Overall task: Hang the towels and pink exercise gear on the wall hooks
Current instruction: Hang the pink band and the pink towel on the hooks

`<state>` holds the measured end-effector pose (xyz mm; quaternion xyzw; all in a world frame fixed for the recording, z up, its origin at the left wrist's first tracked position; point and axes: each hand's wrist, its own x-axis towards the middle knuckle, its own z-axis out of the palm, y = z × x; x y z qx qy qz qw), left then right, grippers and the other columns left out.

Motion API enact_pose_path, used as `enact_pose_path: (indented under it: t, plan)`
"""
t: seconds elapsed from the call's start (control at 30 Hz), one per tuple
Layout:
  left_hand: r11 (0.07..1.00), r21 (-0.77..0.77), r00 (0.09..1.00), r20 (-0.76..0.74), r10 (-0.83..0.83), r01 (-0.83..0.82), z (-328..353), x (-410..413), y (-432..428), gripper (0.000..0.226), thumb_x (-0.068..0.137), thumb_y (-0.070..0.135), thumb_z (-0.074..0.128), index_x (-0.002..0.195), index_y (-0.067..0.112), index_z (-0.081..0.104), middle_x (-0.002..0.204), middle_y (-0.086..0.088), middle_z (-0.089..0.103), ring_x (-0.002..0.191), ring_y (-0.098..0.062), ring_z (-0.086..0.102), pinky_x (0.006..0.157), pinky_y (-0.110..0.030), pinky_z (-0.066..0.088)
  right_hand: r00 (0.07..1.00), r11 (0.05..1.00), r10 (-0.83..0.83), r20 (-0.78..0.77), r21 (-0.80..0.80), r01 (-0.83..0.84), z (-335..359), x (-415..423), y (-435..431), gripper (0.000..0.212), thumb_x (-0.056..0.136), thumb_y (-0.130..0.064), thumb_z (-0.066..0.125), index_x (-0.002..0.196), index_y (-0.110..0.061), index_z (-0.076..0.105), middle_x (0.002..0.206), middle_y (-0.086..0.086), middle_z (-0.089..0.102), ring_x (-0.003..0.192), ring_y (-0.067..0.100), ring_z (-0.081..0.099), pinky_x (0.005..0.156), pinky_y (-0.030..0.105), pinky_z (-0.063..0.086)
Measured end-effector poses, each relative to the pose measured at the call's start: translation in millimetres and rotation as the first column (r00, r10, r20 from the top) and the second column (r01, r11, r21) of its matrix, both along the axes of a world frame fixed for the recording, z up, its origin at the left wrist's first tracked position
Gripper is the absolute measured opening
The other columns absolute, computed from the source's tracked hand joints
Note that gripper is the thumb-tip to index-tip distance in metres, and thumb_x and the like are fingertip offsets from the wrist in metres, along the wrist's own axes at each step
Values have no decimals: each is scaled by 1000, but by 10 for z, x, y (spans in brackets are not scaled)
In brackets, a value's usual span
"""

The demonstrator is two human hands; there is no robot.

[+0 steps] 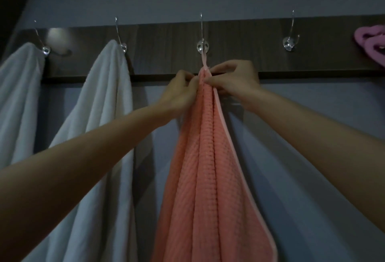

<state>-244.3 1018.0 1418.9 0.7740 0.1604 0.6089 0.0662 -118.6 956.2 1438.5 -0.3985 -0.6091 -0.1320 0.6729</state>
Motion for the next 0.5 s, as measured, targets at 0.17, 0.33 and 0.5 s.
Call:
enact_pose_path:
  t: [0.17,0.33,0.5]
  plan:
    - [993,-114,992,-124,-21,7,-412,-57,-27,38,100,41,29,126,15,38,104,4,51,88,-7,52,69,-23,41,988,992,-115,98,63,109,-232,10,-22,23,77,-13,73,92,-17,56,91,-5,63,85,4,62,78,24,55]
    - [982,-191,999,-51,-12,2,-845,-80,103,32,95,32,48,121,12,44,111,-5,58,102,-23,58,90,-36,47,963,982,-182,200,79,169,-658,52,-24,28,86,-21,65,114,-17,65,106,-7,65,83,-6,57,68,0,43]
    - [952,-285,981,186,-56,109,-1262,-205,71,34,90,23,59,119,15,43,87,7,55,85,-15,59,84,-31,48,946,971,-235,222,8,240,-1078,26,-66,33,99,-14,41,127,-11,58,126,4,62,108,4,51,84,5,32]
